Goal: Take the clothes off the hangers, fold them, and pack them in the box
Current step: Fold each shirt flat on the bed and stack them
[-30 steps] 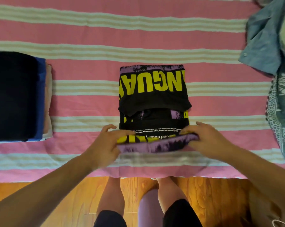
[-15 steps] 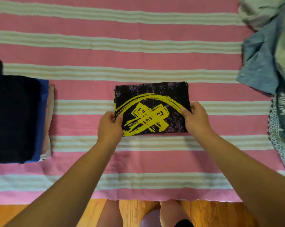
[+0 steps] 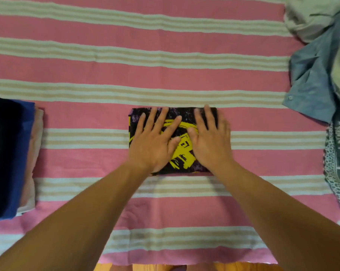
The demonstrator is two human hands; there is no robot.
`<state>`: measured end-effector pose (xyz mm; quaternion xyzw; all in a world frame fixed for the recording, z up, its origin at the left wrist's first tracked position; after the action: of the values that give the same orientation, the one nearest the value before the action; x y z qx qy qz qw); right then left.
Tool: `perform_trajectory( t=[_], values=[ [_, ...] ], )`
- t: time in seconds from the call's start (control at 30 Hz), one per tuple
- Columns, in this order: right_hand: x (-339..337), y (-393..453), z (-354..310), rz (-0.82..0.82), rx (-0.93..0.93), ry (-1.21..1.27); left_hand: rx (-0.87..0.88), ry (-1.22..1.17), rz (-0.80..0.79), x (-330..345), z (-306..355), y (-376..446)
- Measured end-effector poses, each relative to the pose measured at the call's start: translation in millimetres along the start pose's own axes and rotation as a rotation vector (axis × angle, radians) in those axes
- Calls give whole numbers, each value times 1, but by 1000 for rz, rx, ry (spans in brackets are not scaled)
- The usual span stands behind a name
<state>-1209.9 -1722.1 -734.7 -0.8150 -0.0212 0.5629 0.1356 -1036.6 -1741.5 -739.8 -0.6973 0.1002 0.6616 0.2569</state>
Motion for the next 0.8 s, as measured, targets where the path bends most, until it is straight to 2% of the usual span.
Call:
perform_trajectory(
  t=[0.07,0.13,0.2,0.23,0.3,0.33,0.4,0.47,0.53,0.6,0.67,0.73,0.8],
  values=[
    [15,9,21,-3,115,11,35,21,-11,13,-5,13],
    [16,12,25,-12,139,26,41,16,16,10,-6,15],
    [4,7,20,-15,139,104,-147,-45,68,-4,-14,0],
    [-3,0,21,16,175,183,-331,-157,82,-12,-23,-9],
    [-17,-18,24,73,297,358,-723,-550,22,-15,-41,-26],
    [-18,-28,27,67,355,421,-841,-756,-35,-13,-44,-31],
    [-17,-41,28,-12,500,574,-967,-1168,-206,-13,-43,-29],
    [-24,-41,27,-122,728,896,-996,-1544,-406,-27,-41,-29],
    [-40,-42,11,-273,831,1187,-956,-1724,-426,-47,-49,-45],
    [-57,-49,-22,-405,805,1276,-980,-1877,-355,-67,-66,-88],
    [-67,-56,-58,-540,727,1219,-1003,-2037,-322,-82,-73,-144],
    [-74,-51,-119,-685,573,1056,-1075,-2139,-275,-96,-95,-207],
    [-83,-34,-195,-731,296,842,-1175,-2210,-155,-109,-128,-263]
  ],
)
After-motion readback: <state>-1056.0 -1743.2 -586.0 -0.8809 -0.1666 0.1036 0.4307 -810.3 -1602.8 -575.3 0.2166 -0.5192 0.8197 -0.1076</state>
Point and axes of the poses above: each hand's wrist, its own y-axis towards the middle knuckle, its own x-axis out of the palm, z = x × y, the point moved 4 cm from there along y, towards the middle knuckle, and after that the axes turned 12 degrees about y, right-handed, at the moved point
